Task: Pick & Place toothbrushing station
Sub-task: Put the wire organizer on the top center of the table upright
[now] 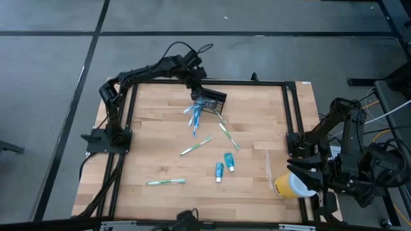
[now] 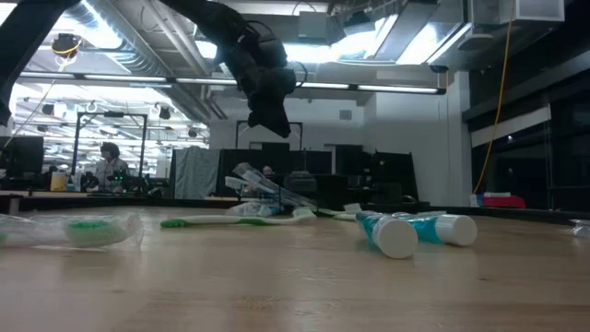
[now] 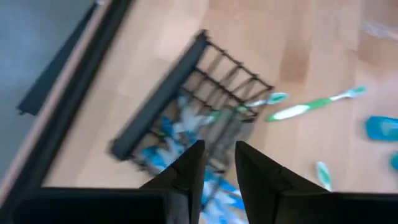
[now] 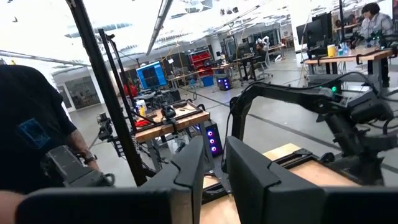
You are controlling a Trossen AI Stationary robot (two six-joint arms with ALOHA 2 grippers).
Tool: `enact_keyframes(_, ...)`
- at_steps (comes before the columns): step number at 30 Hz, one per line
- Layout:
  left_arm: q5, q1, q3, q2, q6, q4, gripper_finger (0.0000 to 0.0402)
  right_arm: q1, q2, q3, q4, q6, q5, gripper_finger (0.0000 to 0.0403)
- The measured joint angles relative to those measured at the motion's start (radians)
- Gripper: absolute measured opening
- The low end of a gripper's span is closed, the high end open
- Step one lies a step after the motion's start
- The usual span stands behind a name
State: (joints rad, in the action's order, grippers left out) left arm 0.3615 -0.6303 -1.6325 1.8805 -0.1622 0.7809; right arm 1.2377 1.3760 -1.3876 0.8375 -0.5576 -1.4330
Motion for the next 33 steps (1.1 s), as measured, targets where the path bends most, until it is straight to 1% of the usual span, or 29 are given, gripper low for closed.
enact_keyframes(4, 0.022, 0.071, 0.001, -0.001, -0.013, 0.0, 0.0098, 0.003, -0.002, 0.0, 0.0, -0.046, 0.0, 0.007)
enact_keyframes(7, 0.018, 0.137, 0.001, -0.004, -0.03, -0.013, 0.0099, 0.016, -0.011, 0.0, 0.0, -0.083, 0.0, 0.007)
enact_keyframes(9, 0.015, 0.169, 0.001, -0.004, -0.005, -0.038, 0.0097, 0.024, -0.02, 0.0, 0.001, -0.118, 0.0, 0.007)
enact_keyframes(12, 0.011, 0.194, 0.002, -0.004, 0.049, -0.123, 0.0093, 0.041, -0.031, 0.0, -0.001, -0.186, -0.006, 0.007)
enact_keyframes(16, 0.015, 0.21, 0.003, -0.036, 0.118, -0.254, 0.009, 0.076, -0.054, 0.0, 0.001, -0.272, -0.072, 0.007)
enact_keyframes(19, 0.016, 0.213, 0.003, -0.084, 0.139, -0.321, 0.009, 0.104, -0.071, 0.0, -0.001, -0.338, -0.093, 0.007)
enact_keyframes(24, -0.022, 0.199, 0.024, -0.191, 0.13, -0.337, 0.0089, 0.142, -0.11, 0.002, -0.031, -0.387, -0.093, 0.007)
enact_keyframes(28, -0.045, 0.181, 0.106, -0.293, 0.142, -0.391, 0.0088, 0.147, -0.137, 0.038, -0.043, -0.389, -0.079, 0.007)
enact_keyframes(31, -0.047, 0.175, 0.195, -0.381, 0.17, -0.438, 0.0088, 0.141, -0.162, 0.085, -0.043, -0.371, -0.046, 0.007)
enact_keyframes(33, -0.053, 0.175, 0.265, -0.445, 0.19, -0.477, 0.0088, 0.132, -0.183, 0.121, -0.042, -0.34, -0.043, 0.007)
